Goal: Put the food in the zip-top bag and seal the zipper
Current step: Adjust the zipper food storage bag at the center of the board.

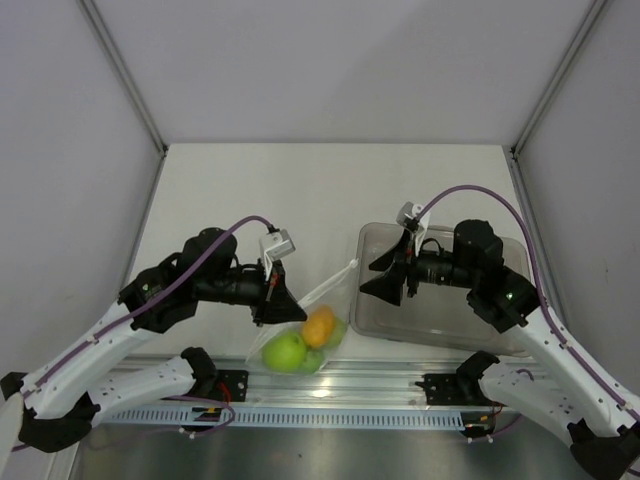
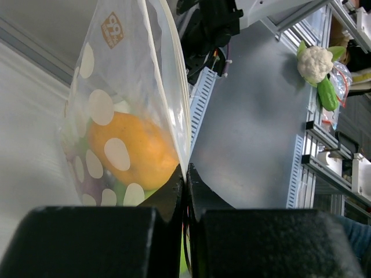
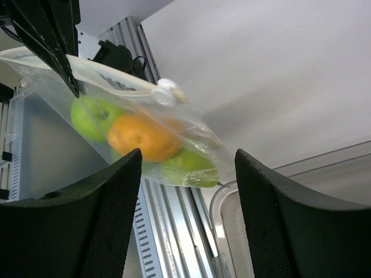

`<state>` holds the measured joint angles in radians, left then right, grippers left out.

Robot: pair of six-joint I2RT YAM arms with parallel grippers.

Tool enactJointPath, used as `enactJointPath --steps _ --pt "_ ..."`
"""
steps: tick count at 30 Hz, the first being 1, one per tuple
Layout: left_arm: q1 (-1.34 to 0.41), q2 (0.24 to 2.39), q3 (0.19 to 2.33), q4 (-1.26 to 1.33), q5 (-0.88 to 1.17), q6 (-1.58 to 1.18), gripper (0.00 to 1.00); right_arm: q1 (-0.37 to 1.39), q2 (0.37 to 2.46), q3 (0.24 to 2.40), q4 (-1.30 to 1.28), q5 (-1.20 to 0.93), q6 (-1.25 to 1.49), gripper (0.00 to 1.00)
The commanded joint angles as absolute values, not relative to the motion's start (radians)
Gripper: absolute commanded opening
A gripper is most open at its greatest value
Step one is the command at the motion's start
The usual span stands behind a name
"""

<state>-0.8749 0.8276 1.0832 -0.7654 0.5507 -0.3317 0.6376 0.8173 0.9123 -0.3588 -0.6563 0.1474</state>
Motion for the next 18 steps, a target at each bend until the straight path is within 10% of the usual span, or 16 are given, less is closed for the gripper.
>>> enactJointPath --steps 1,18 --pt "-0.864 0.815 1.14 -0.727 0.621 -0.328 0.02 0.609 0.81 0.916 -0.272 -0.752 0.129 0.67" --pt "-0.864 0.805 1.187 -0.703 0.713 -0.362 0.03 0.586 0.905 0.953 -0.08 -0.929 0.169 0.62"
